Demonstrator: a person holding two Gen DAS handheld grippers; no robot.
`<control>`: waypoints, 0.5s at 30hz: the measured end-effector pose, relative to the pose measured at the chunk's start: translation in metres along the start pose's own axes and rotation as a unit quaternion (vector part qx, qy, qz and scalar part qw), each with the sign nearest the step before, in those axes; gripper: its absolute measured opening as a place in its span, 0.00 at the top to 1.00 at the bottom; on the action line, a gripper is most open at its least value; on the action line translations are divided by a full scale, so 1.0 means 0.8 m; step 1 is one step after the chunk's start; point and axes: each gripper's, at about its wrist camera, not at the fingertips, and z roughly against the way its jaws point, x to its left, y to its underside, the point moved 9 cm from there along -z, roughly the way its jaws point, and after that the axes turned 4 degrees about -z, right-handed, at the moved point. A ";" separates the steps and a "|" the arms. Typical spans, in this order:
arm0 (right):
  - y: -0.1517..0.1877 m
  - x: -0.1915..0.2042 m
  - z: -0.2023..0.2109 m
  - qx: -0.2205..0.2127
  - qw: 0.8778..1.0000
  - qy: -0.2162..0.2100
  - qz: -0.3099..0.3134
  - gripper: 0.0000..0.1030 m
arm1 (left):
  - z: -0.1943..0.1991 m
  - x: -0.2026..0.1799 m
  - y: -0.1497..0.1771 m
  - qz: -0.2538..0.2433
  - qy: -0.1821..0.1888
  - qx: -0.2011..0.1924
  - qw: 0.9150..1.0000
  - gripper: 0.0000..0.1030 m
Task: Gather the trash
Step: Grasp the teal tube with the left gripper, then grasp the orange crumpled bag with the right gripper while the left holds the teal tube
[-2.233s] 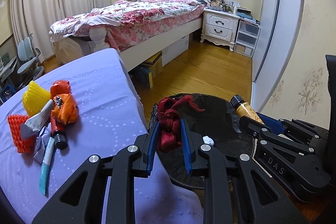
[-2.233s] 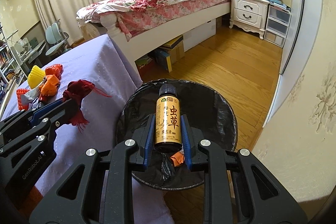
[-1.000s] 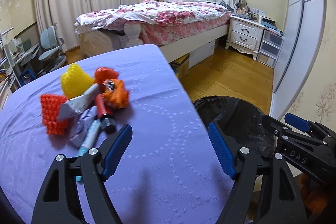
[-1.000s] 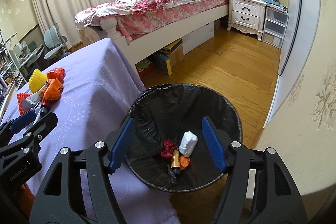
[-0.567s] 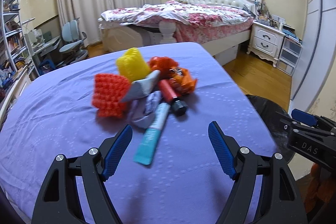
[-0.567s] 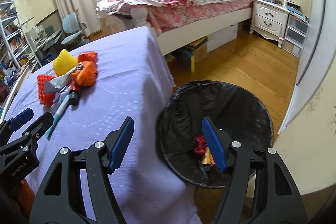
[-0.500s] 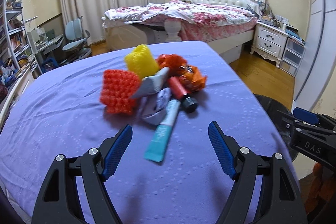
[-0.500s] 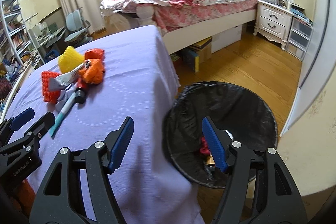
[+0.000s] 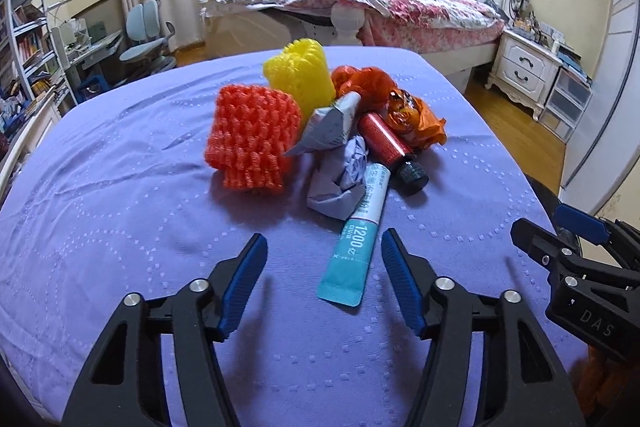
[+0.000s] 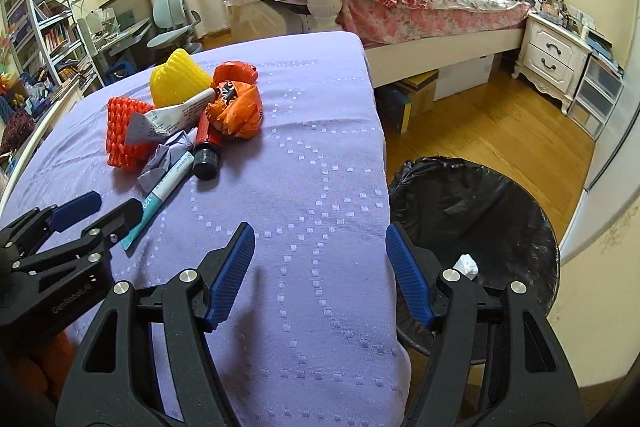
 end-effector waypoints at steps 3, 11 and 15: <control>0.000 0.001 -0.004 0.003 1.000 0.000 -0.001 0.35 | -0.011 -0.009 0.004 -0.013 0.015 0.021 1.000 0.57; 0.002 0.002 -0.007 0.006 1.000 0.001 0.000 0.35 | 0.000 -0.021 0.011 -0.043 0.033 0.007 0.999 0.77; 0.002 0.002 -0.006 0.004 1.000 0.001 0.000 0.35 | 0.014 -0.020 0.009 -0.039 0.033 -0.018 0.999 0.78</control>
